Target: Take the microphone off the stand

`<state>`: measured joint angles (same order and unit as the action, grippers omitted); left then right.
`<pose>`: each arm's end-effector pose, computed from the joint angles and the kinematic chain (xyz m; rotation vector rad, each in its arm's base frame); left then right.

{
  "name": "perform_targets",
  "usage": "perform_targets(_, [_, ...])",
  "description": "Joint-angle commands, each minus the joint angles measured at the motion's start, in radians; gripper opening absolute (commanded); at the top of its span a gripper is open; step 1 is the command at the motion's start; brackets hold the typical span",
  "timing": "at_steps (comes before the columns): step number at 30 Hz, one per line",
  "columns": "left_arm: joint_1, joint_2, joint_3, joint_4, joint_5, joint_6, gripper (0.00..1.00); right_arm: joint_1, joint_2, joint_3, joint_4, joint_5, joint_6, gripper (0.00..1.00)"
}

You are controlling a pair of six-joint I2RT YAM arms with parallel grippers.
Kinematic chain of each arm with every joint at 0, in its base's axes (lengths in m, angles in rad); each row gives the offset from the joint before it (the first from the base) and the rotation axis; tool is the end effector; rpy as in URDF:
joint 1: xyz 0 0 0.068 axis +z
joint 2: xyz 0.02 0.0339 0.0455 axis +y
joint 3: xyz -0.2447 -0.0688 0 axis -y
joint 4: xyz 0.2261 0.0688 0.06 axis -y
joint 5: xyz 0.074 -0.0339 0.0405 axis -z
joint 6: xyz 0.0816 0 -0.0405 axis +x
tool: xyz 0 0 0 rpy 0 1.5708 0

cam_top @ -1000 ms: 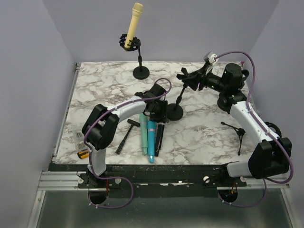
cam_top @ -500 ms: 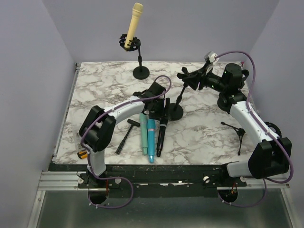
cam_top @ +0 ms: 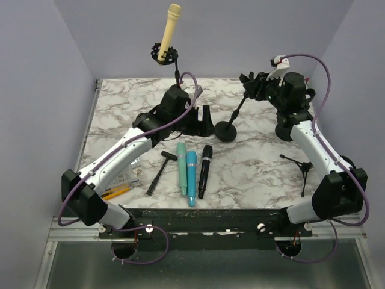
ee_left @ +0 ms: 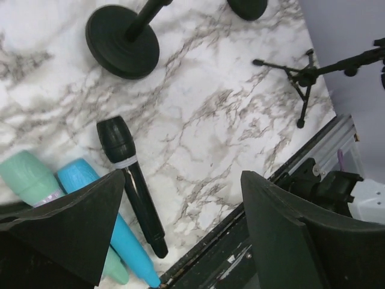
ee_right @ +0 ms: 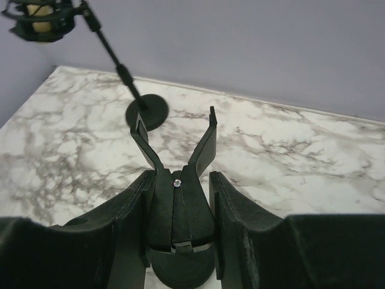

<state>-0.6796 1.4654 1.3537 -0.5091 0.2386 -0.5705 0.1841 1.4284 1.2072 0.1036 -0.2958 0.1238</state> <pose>0.2604 -0.2352 0.3021 0.2712 2.3252 -0.9302 0.3594 0.0911 0.3468 -0.2749 1.6839 0.4795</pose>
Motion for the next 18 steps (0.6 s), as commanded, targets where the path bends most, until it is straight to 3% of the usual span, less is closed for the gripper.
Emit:
perform_targets(1, [0.020,-0.071,0.192,-0.160,-0.047,0.166,0.86,-0.006,0.050,0.074,-0.046,0.328,0.013,0.01])
perform_targets(4, [0.040,-0.105,0.289,-0.222,-0.088,0.233,0.92,-0.006,0.056,0.090,-0.019,0.420,0.047,0.01])
perform_targets(7, [0.061,-0.165,0.293,-0.213,-0.121,0.280,0.94,-0.007,0.084,0.133,-0.016,0.511,0.049,0.01])
perform_targets(11, [0.086,-0.262,0.149,-0.103,-0.183,0.303,0.98,-0.006,0.159,0.208,0.005,0.660,0.003,0.01])
perform_targets(14, [0.100,-0.301,0.023,-0.031,-0.188,0.325,0.99,-0.006,0.256,0.339,-0.076,0.775,-0.037,0.01])
perform_targets(18, [0.101,-0.307,-0.005,-0.016,-0.224,0.331,0.98,-0.009,0.341,0.437,-0.078,0.862,-0.095,0.01])
